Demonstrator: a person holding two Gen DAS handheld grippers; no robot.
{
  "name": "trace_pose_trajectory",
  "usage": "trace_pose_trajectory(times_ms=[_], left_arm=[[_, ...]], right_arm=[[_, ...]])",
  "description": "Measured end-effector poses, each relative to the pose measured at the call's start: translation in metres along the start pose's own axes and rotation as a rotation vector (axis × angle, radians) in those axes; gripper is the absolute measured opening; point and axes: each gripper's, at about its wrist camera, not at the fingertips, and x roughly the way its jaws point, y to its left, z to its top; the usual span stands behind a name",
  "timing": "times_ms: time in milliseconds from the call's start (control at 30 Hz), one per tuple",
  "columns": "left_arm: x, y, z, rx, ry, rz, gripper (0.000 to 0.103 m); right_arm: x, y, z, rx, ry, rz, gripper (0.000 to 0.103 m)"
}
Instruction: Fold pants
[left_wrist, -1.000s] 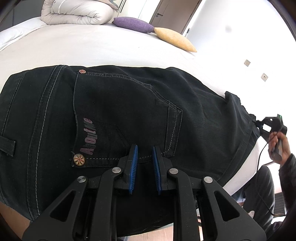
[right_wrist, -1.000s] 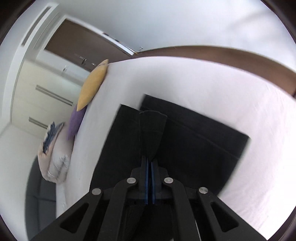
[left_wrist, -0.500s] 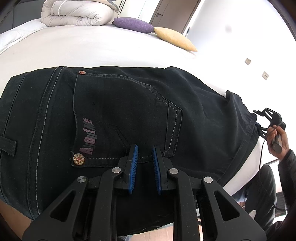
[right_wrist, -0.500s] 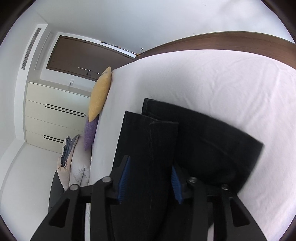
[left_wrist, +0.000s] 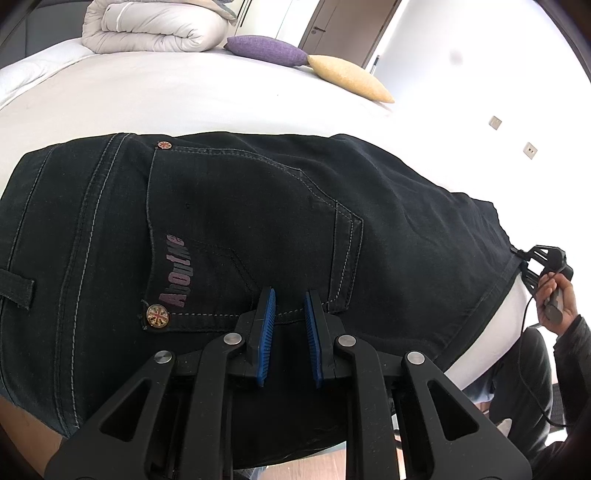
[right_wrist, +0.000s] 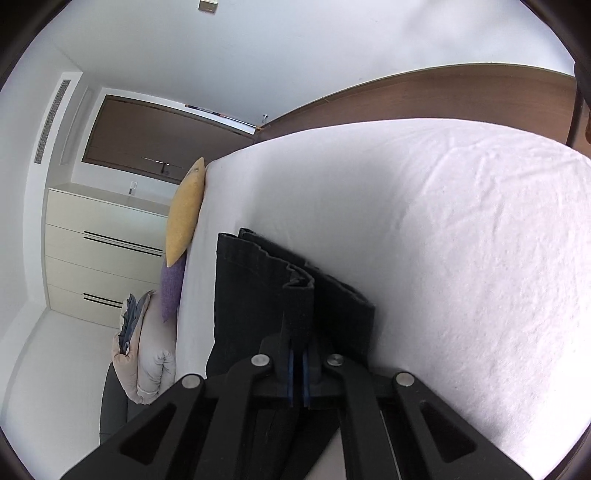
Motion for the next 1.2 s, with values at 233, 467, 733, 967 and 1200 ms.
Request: trace_pose_trajectory(times_ms=[233,467,733,967,1200], left_arm=[[-0.004,0.004,-0.002,-0.01,-0.009,-0.004,0.016],[-0.008,0.006,-0.003,-0.01,-0.01,0.0,0.016],[-0.009,0.007,-0.004,-0.029,-0.011,-0.006,0.016],[-0.011,0.014,-0.002,-0.041,-0.017,-0.025,0.016],[-0.017,0.021,-0.003,-0.05,-0.023,-0.039,0.016]], right_arm=[[-0.01,-0.01,-0.001,0.044,0.027,0.054,0.01],[-0.01,-0.006,-0.001,0.0,0.035,0.03,0.003],[-0.016,-0.014,0.005,0.01,0.044,0.021,0.002],[-0.011,-0.017,0.009,0.001,0.055,0.026,0.001],[-0.015,-0.018,0.011,-0.058,0.091,0.059,0.006]])
